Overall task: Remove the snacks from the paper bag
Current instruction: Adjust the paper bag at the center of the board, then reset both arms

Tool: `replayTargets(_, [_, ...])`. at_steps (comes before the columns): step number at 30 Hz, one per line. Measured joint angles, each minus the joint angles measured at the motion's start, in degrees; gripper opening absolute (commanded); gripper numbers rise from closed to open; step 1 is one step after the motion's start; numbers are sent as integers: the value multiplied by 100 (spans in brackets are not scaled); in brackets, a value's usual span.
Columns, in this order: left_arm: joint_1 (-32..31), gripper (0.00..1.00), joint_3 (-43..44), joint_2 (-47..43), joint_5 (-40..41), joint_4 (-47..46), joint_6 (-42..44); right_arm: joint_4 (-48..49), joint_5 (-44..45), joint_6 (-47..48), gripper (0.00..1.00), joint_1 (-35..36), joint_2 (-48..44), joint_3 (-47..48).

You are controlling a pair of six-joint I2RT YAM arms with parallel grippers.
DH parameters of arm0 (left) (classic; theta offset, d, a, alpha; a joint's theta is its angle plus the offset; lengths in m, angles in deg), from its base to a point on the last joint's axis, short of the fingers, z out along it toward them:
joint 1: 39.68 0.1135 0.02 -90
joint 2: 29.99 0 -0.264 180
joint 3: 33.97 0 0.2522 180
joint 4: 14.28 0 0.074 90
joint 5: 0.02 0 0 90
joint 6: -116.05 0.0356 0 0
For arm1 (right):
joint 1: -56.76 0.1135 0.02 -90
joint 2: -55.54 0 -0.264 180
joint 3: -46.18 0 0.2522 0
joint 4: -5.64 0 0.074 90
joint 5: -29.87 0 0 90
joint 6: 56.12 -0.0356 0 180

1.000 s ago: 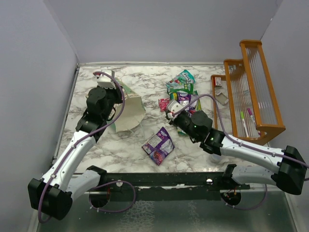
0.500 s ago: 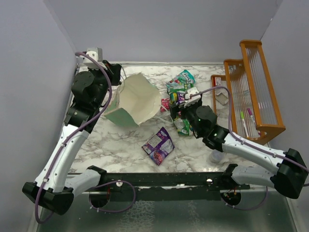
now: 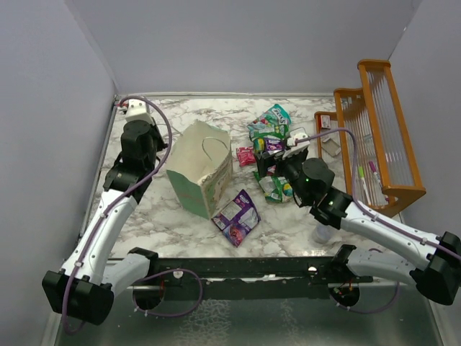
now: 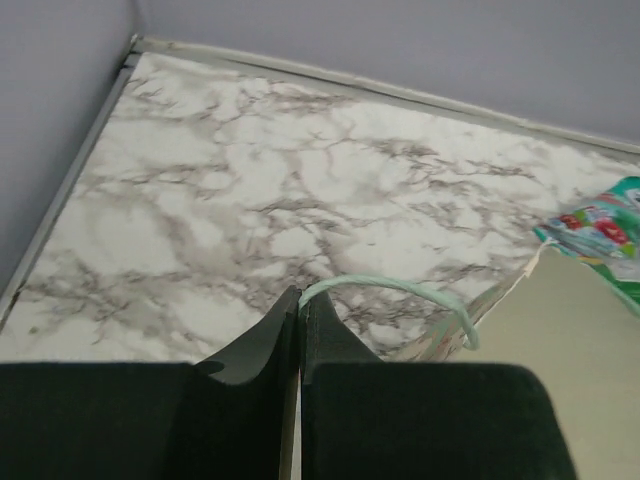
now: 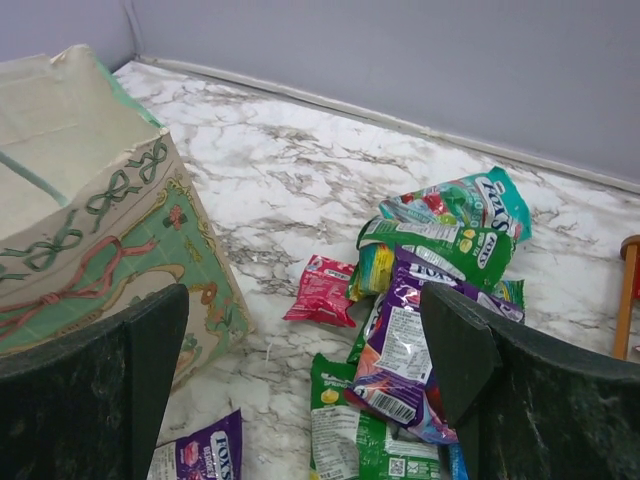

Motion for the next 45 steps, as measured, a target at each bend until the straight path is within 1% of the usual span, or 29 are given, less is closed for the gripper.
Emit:
replayTargets(3, [343, 0, -195, -190, 140, 234, 87, -46, 2, -4, 99, 0, -24, 81])
replayTargets(7, [686, 0, -192, -435, 299, 238, 186, -162, 131, -33, 99, 0, 2, 339])
replayTargets(11, [739, 0, -190, -533, 426, 212, 247, -260, 428, -162, 99, 0, 96, 575])
replayTargets(14, [743, 0, -179, -533, 568, 210, 319, -321, 669, -431, 99, 0, 107, 614])
replayTargets(17, [743, 7, -136, -553, 664, 221, 343, -389, 811, -699, 99, 0, 85, 619])
replayTargets(19, [743, 16, -116, -610, 664, 221, 343, -450, 866, -796, 99, -2, 55, 625])
replayTargets(20, [743, 23, -116, -645, 664, 229, 343, -461, 881, -813, 99, -2, 37, 625])
replayTargets(21, [743, 35, -116, -691, 664, 238, 343, -476, 896, -809, 99, -2, 2, 627])
replayTargets(23, [743, 53, -79, -765, 656, 267, 350, -520, 929, -782, 99, -2, -72, 658])
replayTargets(25, [743, 66, 63, -809, 584, 332, 343, -610, 979, -708, 99, -2, -170, 752])
replayTargets(27, [743, 74, 291, -837, 400, 385, 328, -688, 1045, -595, 99, -2, -295, 911])
replayTargets(29, [743, 92, 586, -881, 103, 450, 315, -754, 1084, -505, 99, -2, -439, 1110])
replayTargets(30, [743, 98, 748, -903, -72, 466, 317, -824, 1106, -444, 99, -2, -549, 1274])
replayTargets(34, [743, 99, 1364, -1019, -822, 455, 262, -944, 1117, -284, 99, -2, -940, 1838])
replayTargets(37, [743, 99, 1624, -1209, -1281, 345, 229, -931, 1058, -103, 99, -2, -1335, 2164])
replayTargets(40, [743, 99, 1661, -1469, -1657, 162, 208, -857, 920, 55, 99, -2, -1655, 2323])
replayTargets(45, [743, 99, 1563, -1858, -1864, -208, 210, -717, 695, 205, 99, -2, -1939, 2509])
